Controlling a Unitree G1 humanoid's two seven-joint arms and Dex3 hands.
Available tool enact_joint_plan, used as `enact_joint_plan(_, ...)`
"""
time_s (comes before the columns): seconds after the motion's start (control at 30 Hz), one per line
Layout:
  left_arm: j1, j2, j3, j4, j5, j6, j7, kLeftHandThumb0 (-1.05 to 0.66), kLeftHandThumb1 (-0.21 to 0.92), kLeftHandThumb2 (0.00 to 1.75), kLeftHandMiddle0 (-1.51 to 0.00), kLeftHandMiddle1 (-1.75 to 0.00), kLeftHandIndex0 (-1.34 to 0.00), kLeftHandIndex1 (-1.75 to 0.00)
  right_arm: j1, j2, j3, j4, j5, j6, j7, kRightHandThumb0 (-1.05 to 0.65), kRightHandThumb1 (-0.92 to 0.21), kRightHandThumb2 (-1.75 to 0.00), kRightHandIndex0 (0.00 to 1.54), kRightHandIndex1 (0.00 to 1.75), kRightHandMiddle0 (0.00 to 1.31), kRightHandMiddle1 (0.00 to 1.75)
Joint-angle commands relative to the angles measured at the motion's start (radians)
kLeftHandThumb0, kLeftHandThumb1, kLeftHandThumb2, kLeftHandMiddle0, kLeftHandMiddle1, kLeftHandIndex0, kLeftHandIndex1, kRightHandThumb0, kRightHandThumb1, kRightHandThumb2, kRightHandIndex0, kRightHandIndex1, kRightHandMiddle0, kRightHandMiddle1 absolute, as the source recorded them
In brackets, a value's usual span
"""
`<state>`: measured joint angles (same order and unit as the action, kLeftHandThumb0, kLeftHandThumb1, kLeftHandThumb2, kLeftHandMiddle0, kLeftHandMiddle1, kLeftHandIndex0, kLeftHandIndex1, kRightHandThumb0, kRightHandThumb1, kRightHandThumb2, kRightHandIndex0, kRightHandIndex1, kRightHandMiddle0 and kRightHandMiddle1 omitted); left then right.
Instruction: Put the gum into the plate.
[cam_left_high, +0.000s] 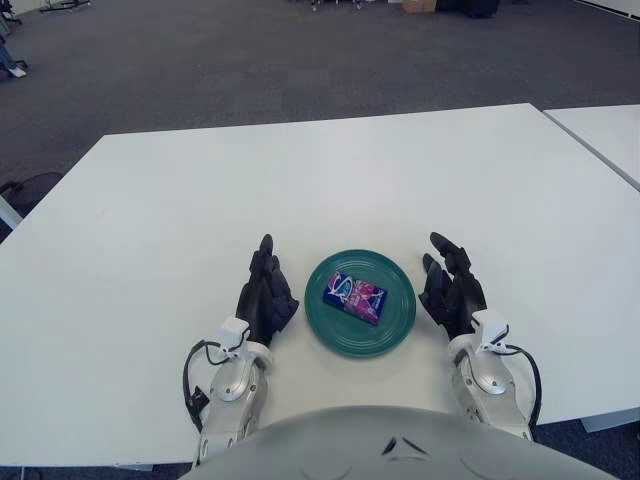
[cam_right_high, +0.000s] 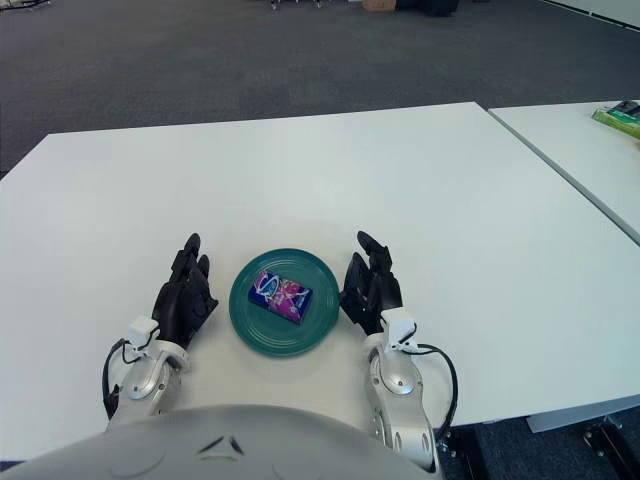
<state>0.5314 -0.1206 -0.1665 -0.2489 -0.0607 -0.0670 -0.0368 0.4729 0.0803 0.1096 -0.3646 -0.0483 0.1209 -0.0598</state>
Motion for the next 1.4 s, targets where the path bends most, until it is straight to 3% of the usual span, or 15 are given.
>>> enact_joint_plan(0.0,0.044,0.008,-0.025,0.016,0.014,0.065,0.012,-1.0,0.92,1.02,-0.02,0.0,-0.02,-0.04,0.017,-0.017,0.004,0.02,0.019,0.024,0.025,-0.65,-0.92,-0.91,0.35,0.01,0.04,0.61)
enact_joint_plan(0.63,0.037,-0.012,-0.057,0.106,0.013,-0.086,0.033,-1.02,0.92,1.03,-0.05,-0.01,-0.04,-0.06,0.015,-0.04,0.005,0.019,-0.025,0.048,0.035,-0.67,-0.92,-0.94,0.33,0.0,0.03,0.61)
enact_joint_plan(0.93,0.048,-0.017,-0.077,0.095,0.007,-0.099,0.04,-1.03,0.92,1.04,-0.06,-0.01,-0.04,-0.07,-0.003,-0.11,0.026,0.032,-0.115,0.041,0.068,-0.7,-0.92,-0.94,0.21,0.0,0.0,0.51)
enact_joint_plan(1.37,0.043,-0.007,-0.078,0.094,0.005,-0.101,0.035,-1.02,0.92,1.02,-0.04,0.0,-0.02,-0.08,-0.035,-0.159,0.04,0.082,-0.274,-0.012,0.062,-0.76,-0.92,-0.9,0.08,0.0,0.0,0.43)
